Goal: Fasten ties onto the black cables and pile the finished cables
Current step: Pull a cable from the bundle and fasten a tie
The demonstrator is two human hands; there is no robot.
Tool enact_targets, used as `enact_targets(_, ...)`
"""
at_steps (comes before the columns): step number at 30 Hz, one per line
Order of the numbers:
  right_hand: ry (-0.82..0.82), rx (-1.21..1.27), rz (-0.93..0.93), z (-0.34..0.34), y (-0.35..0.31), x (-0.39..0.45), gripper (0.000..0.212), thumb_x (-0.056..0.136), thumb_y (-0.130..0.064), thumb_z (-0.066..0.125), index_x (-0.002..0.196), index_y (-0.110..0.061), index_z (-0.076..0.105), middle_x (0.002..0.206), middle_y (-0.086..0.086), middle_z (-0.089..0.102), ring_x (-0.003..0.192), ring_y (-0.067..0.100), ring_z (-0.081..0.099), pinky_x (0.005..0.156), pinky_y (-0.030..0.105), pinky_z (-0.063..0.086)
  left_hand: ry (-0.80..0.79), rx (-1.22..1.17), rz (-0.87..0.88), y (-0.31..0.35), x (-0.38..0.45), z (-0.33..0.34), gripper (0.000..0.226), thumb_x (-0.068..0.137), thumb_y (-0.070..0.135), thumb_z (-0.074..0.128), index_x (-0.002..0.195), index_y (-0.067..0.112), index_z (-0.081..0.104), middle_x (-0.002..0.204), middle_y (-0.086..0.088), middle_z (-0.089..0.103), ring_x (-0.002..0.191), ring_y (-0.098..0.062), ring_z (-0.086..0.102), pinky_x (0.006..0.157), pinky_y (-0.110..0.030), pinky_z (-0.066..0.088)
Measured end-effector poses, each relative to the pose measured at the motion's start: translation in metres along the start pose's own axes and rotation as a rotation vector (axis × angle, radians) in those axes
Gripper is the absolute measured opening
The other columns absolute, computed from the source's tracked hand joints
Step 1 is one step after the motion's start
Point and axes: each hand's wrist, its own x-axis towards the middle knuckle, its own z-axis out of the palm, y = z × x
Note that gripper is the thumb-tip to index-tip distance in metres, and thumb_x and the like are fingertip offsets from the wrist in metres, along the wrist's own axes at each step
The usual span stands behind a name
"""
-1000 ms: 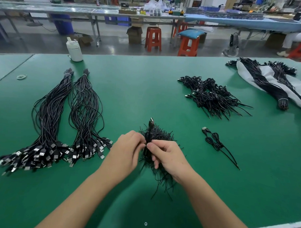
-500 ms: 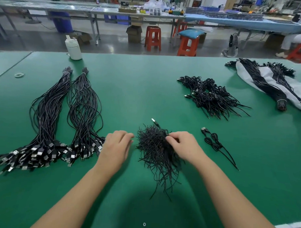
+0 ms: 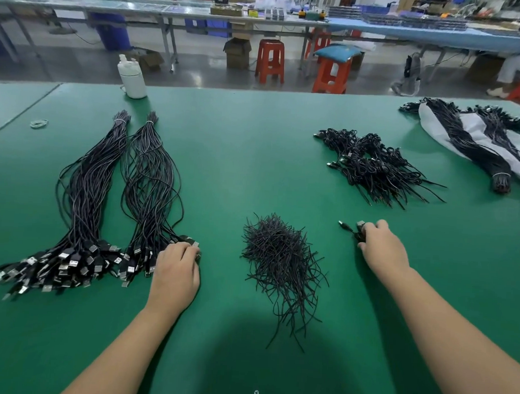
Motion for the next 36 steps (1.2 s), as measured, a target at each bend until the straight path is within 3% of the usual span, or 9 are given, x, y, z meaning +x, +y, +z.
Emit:
enact_targets(5,0.095,0.19,-0.088,0.017,-0.029,-0.013,0.024,0.097,-0.02,0.061,0.117,-0.007,0.056,0.117,0.012,0.049,0.065,0.016,0.057,0.058,0.03,0.053,-0.032,0.013,-0.008,0.0,0.001,0.0,0.028,0.071,-0.008,0.069,0.097,0.002,0.069,0.096,-0.009,0.064,0.091,-0.028,0.058,0.078,-0.041,0.048)
enact_targets(9,0.046,0.371,-0.097,0.042,-0.053,-0.024,0.022,0.102,-0.025,0.049,0.114,-0.01,0.059,0.113,0.006,0.053,0.073,0.012,0.056,0.066,0.028,0.047,-0.012,0.02,0.003,0.001,0.0,-0.001,0.029,0.069,-0.009,0.071,0.095,0.003,0.069,0.095,-0.008,0.064,0.09,-0.028,0.059,0.079,-0.04,0.049)
enact_targets(15,0.144,0.466,-0.07,0.062,-0.052,-0.034,0.023,0.104,-0.022,0.044,0.111,-0.013,0.064,0.099,-0.006,0.05,0.083,0.012,0.052,0.072,0.028,0.039,0.093,0.063,0.011,-0.001,-0.004,0.002,0.021,0.075,0.004,0.069,0.096,0.009,0.07,0.104,-0.007,0.062,0.104,-0.026,0.055,0.084,-0.04,0.039)
enact_targets(21,0.147,0.444,-0.079,0.063,-0.054,-0.035,0.02,0.102,-0.024,0.047,0.109,-0.015,0.063,0.099,-0.006,0.051,0.086,0.012,0.053,0.073,0.028,0.043,0.081,0.099,-0.397,-0.004,0.0,0.0,0.036,0.088,0.032,0.049,0.109,0.01,0.069,0.126,-0.021,0.056,0.12,-0.038,0.045,0.092,-0.054,0.036)
enact_targets(25,0.155,0.447,-0.083,0.064,-0.053,-0.036,0.02,0.102,-0.024,0.047,0.109,-0.014,0.063,0.098,-0.007,0.05,0.085,0.012,0.053,0.072,0.027,0.041,0.046,0.115,-0.428,-0.002,0.001,-0.001,0.033,0.093,0.027,0.055,0.118,0.01,0.067,0.132,-0.021,0.059,0.122,-0.039,0.045,0.091,-0.055,0.037)
enact_targets(30,0.158,0.442,-0.085,0.063,-0.054,-0.036,0.02,0.101,-0.023,0.047,0.108,-0.014,0.063,0.099,-0.006,0.051,0.085,0.012,0.054,0.072,0.027,0.043,0.084,0.055,-0.467,-0.007,0.005,-0.009,0.022,0.09,0.012,0.066,0.111,0.01,0.07,0.115,-0.01,0.067,0.11,-0.035,0.048,0.085,-0.051,0.037)
enact_targets(36,0.164,0.437,-0.093,0.063,-0.055,-0.037,0.017,0.1,-0.025,0.049,0.106,-0.016,0.062,0.098,-0.006,0.052,0.084,0.012,0.054,0.072,0.028,0.044,0.069,0.125,-0.285,-0.024,0.012,-0.036,0.012,0.085,0.004,0.072,0.092,0.013,0.075,0.09,-0.004,0.073,0.087,-0.032,0.06,0.076,-0.044,0.039)
